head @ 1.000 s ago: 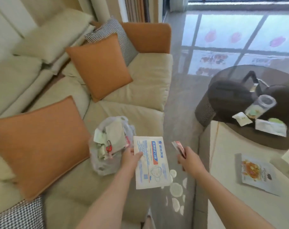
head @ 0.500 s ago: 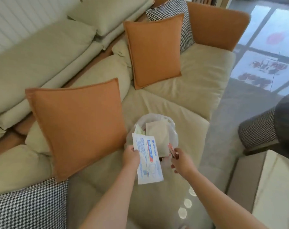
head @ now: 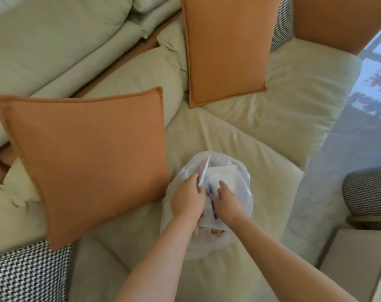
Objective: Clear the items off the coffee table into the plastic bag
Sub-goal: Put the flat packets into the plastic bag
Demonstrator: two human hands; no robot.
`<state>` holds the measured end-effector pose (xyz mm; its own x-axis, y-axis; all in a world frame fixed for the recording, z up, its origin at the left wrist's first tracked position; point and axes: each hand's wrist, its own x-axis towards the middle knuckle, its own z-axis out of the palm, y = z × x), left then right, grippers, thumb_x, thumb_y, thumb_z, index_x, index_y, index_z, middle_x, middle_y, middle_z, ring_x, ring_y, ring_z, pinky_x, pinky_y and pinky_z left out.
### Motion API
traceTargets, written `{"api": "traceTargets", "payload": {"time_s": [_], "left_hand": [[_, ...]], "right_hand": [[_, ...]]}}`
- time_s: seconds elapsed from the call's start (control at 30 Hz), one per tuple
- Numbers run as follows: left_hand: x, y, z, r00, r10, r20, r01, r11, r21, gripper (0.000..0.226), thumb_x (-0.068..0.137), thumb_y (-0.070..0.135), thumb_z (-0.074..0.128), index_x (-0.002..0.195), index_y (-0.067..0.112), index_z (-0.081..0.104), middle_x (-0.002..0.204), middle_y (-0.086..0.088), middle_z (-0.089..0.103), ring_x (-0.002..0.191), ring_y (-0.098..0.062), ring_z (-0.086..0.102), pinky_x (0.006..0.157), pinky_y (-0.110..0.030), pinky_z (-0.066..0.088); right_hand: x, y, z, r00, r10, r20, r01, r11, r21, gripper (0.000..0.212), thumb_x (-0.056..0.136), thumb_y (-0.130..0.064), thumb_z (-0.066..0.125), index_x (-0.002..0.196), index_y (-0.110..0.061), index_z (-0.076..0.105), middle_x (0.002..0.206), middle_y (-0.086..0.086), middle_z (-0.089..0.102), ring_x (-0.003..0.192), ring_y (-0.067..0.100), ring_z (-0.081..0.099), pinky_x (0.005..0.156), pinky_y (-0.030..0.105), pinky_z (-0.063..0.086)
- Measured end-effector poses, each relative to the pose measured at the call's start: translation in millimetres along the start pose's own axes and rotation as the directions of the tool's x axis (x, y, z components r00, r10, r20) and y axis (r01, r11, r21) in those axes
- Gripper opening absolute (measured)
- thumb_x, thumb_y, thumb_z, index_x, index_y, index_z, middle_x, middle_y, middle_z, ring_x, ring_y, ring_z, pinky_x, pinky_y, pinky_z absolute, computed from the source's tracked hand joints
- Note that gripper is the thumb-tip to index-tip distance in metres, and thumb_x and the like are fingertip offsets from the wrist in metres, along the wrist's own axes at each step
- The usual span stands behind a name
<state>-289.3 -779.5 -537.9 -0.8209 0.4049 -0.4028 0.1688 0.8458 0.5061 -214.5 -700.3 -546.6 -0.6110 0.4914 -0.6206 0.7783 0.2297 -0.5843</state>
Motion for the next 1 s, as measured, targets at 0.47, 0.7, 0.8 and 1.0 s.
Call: {"api": "traceTargets", "payload": {"time_s": [0.47,0.7,0.8,1.0], "left_hand": [[10.0,6.3,52.8,0.95,-0.019,0.311,0.05,0.994,-0.093,0.054,0.094,0.059,0.033,0.128,0.024,0.054,0.135,0.001,0.045,0.126,-0.021,0.042,0.104,-0.037,0.036],[16.8,-0.5,66.7,0.91,0.119,0.397,-0.26,0.91,0.324,0.064,0.097,0.037,0.045,0.15,0.04,0.01,0.16,-0.001,-0.012,0.146,-0.03,-0.002,0.118,-0.044,0.019],[20.5,-2.0,72.3,0.9,0.124,0.418,-0.318,0.843,0.434,0.074,0.095,0.044,0.046,0.15,0.041,-0.004,0.158,-0.005,-0.022,0.147,-0.033,-0.012,0.12,-0.047,0.009],[28.7,8.5,85.3,0.844,0.249,0.474,-0.481,0.741,0.469,0.073,0.096,0.046,0.043,0.149,0.042,-0.008,0.158,-0.004,-0.023,0.146,-0.035,-0.013,0.118,-0.051,0.013]], "right_hand": [[21.6,59.0,-37.3,0.943,-0.129,-0.307,0.027,0.948,-0.316,0.046,0.095,-0.013,0.047,0.14,-0.02,0.042,0.151,0.006,0.032,0.138,0.026,0.027,0.112,0.034,0.028],[25.6,59.6,-44.1,0.979,-0.109,-0.172,0.114,0.993,0.022,0.061,0.095,-0.004,0.041,0.147,-0.034,0.027,0.133,0.004,0.051,0.105,0.013,0.05,0.087,0.022,0.037],[22.3,57.9,-47.8,0.963,-0.112,-0.247,0.14,0.985,0.099,0.055,0.094,-0.002,0.042,0.143,-0.028,0.039,0.123,0.007,0.059,0.1,0.012,0.052,0.085,0.018,0.037],[21.1,59.3,-56.8,0.91,-0.106,-0.4,0.201,0.958,0.203,0.06,0.092,0.006,0.04,0.14,-0.03,0.043,0.112,-0.002,0.057,0.099,0.015,0.054,0.093,0.033,0.049]]}}
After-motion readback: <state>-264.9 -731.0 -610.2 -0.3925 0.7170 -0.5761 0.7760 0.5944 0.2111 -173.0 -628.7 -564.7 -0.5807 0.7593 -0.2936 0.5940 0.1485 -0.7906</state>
